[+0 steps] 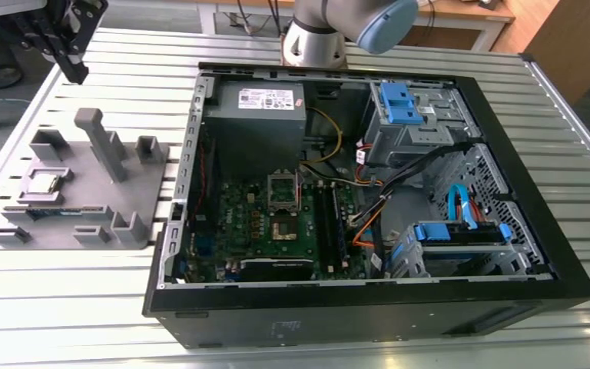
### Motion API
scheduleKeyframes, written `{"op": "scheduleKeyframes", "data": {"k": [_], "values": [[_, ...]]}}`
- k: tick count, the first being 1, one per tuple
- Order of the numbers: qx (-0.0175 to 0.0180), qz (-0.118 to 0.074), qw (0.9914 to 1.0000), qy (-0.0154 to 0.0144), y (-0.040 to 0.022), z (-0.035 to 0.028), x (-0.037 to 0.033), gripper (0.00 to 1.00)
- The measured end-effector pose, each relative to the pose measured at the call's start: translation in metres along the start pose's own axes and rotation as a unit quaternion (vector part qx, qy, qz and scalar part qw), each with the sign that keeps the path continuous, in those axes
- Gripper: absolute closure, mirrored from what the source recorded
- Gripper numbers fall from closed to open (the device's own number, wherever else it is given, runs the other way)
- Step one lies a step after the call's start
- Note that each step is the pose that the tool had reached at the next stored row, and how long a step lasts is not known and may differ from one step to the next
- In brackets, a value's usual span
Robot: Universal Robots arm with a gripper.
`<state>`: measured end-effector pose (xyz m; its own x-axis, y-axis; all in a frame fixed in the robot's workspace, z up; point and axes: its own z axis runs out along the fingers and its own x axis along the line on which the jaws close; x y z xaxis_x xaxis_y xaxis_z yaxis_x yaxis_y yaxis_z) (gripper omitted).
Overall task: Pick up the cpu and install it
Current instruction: 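Reach for the cpu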
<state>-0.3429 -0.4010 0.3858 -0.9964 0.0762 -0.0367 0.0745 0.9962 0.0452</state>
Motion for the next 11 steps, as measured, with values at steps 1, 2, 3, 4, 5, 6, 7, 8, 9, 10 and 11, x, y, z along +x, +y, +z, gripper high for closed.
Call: {"op": "scheduleKeyframes", "data": {"k": [1,2,3,4,5,6,7,8,9,10,11], "values": [[0.0,0.0,1.0,0.0,-0.0004,0.0006,0.0012,0.89],[0.0,0.0,1.0,0.0,-0.0007,0.0012,0.0024,0.89],[0.0,0.0,1.0,0.0,-0.0011,0.0017,0.0036,0.89],[0.0,0.0,1.0,0.0,-0.0016,0.0023,0.0048,0.89],[-0.0001,0.0,1.0,0.0,-0.0021,0.003,0.0058,0.89],[0.0,0.0,1.0,0.0,-0.0028,0.0039,0.0067,0.89],[0.0,0.0,1.0,0.0,-0.0034,0.0047,0.0077,0.89],[0.0,0.0,1.0,0.0,-0.0041,0.0057,0.0087,0.89],[-0.0001,0.0,1.0,-0.0001,-0.0047,0.0068,0.0095,0.89],[-0.0001,0.0,1.0,0.0,-0.0054,0.0078,0.0104,0.89],[0.0,0.0,1.0,0.0,-0.0061,0.0089,0.0113,0.89]]}}
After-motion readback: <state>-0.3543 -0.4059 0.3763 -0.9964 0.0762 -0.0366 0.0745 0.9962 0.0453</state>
